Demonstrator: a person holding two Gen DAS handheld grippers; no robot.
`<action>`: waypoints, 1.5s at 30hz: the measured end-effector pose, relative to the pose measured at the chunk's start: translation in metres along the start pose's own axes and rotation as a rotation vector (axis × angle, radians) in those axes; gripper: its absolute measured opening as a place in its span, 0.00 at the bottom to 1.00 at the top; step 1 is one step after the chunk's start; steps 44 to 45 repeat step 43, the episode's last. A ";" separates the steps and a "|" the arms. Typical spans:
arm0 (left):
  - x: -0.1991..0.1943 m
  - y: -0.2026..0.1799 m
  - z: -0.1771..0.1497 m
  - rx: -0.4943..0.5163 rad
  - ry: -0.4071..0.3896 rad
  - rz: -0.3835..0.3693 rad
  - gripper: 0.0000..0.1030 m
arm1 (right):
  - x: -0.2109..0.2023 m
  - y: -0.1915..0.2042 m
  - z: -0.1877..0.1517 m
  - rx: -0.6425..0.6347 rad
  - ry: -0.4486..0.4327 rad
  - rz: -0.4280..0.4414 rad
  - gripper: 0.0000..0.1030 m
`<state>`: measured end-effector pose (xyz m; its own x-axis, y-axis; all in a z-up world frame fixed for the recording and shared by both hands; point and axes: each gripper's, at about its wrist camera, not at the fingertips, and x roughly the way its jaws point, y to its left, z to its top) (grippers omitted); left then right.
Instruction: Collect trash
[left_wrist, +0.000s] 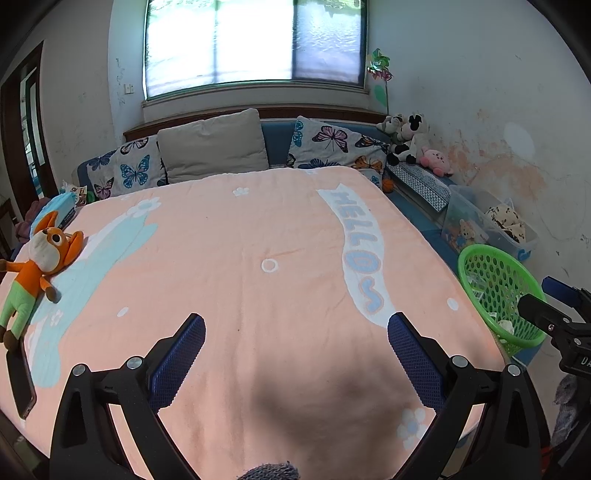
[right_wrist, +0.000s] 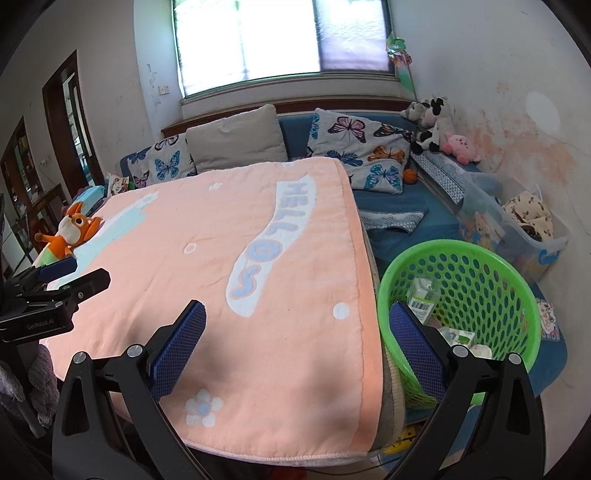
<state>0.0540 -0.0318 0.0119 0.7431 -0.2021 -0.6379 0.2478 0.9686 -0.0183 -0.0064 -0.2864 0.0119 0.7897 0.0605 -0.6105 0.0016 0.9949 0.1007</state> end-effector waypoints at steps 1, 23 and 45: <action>0.000 0.000 0.000 0.000 -0.001 0.000 0.93 | 0.000 0.000 0.000 0.001 0.000 0.001 0.96; 0.003 -0.002 -0.003 0.001 0.007 -0.004 0.93 | 0.004 -0.001 -0.002 -0.004 0.006 0.006 0.96; 0.006 -0.004 -0.004 0.003 0.009 -0.001 0.93 | 0.005 -0.003 -0.005 0.006 0.008 0.007 0.96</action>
